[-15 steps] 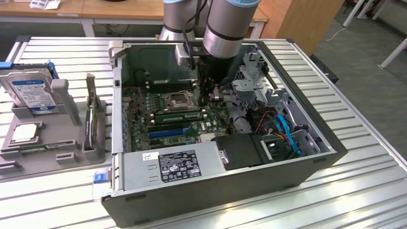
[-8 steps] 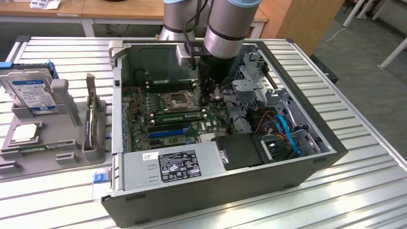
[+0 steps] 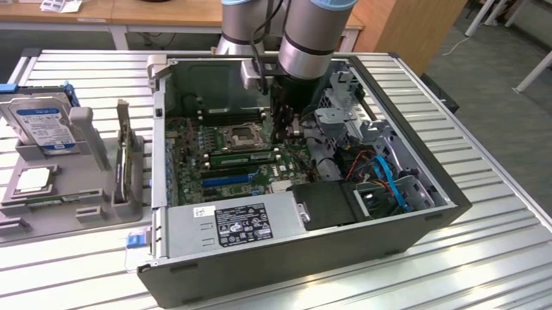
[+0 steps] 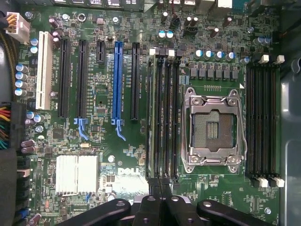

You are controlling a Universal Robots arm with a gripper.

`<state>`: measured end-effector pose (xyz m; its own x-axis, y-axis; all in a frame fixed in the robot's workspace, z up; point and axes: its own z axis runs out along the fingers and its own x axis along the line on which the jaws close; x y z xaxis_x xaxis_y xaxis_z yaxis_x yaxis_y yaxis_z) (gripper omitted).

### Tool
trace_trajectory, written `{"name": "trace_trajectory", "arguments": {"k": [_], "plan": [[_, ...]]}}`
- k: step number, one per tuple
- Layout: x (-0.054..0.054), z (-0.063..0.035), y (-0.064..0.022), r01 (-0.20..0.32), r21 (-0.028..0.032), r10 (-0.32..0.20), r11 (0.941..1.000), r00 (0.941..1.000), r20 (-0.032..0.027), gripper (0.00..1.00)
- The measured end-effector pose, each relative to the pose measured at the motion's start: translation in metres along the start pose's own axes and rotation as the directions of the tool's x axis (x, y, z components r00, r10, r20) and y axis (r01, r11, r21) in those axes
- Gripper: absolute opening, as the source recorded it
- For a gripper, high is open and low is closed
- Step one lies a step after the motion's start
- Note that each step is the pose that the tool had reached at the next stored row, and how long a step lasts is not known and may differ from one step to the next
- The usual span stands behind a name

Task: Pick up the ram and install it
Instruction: 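Press down the ram until it locks into place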

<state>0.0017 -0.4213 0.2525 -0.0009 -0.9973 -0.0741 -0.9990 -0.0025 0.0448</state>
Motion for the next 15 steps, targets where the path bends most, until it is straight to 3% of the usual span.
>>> {"name": "trace_trajectory", "arguments": {"k": [15], "plan": [[0.0012, 0.0099, -0.0005, 0.000, 0.0000, 0.000, 1.0000, 1.0000, -0.0001, 0.10]]}}
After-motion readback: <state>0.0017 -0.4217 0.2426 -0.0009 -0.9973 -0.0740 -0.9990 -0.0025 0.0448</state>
